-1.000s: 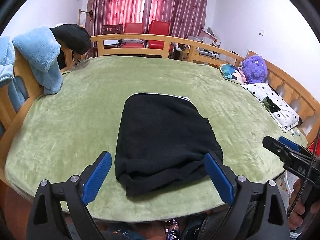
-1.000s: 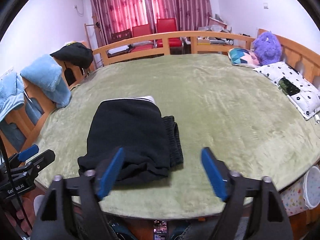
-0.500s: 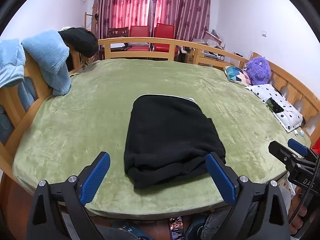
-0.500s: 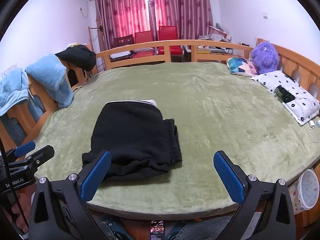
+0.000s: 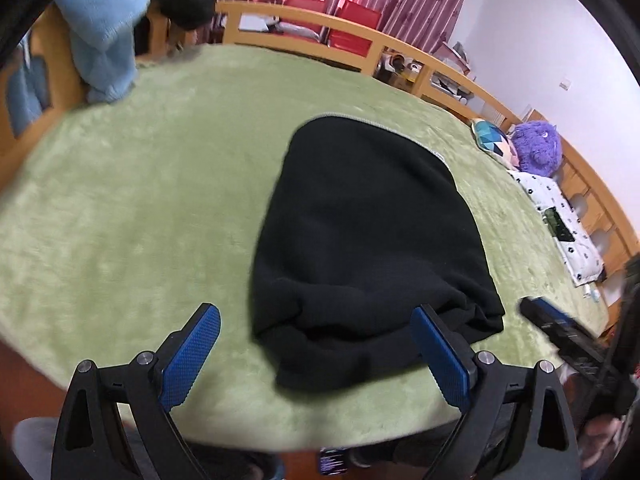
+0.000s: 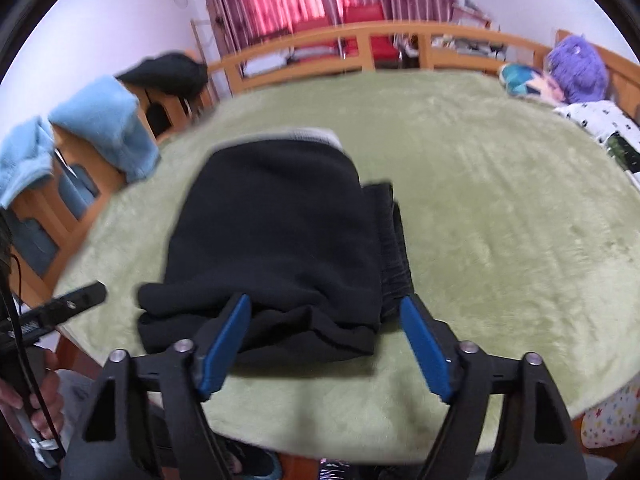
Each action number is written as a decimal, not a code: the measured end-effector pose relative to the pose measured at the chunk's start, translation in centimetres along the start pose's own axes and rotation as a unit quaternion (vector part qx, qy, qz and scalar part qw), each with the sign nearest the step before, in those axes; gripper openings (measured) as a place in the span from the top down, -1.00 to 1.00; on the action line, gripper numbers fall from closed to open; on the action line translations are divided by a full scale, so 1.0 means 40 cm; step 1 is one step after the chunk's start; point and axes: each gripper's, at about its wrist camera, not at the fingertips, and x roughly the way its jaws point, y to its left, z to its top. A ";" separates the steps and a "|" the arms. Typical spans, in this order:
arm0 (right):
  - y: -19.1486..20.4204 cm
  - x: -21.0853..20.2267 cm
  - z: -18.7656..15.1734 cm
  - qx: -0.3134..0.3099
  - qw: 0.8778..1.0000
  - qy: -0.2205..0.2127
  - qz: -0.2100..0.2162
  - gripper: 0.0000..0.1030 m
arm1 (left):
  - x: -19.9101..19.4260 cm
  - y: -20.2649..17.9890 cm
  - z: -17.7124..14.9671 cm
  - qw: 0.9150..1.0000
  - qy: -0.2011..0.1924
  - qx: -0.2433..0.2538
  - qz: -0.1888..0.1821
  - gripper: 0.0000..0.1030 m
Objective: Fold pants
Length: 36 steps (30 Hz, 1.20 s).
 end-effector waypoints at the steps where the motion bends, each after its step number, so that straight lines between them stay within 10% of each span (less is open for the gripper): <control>1: -0.007 0.029 0.002 0.005 1.000 0.009 0.002 -0.28 | 0.035 0.007 0.011 1.000 0.004 -0.011 -0.010 -0.86; 9: -0.030 0.196 -0.012 -0.014 0.999 0.038 0.000 -0.17 | 0.234 0.033 -0.020 0.997 0.069 -0.019 -0.017 -0.59; 17: -0.056 0.192 -0.047 -0.043 0.997 0.068 0.016 0.08 | 0.220 0.059 -0.051 0.996 0.067 -0.021 -0.061 -0.59; 26: -0.034 0.186 0.194 -0.055 0.997 -0.018 0.042 -0.25 | 0.193 0.100 0.075 0.996 0.049 -0.026 -0.077 -0.60; 34: -0.045 0.450 0.357 -0.039 0.991 0.058 0.116 -0.24 | 0.355 0.094 0.103 0.985 0.120 -0.020 -0.125 -0.56; 36: -0.061 0.484 0.365 -0.016 0.987 0.067 0.142 0.14 | 0.362 0.088 0.078 0.989 0.094 -0.016 -0.115 -0.32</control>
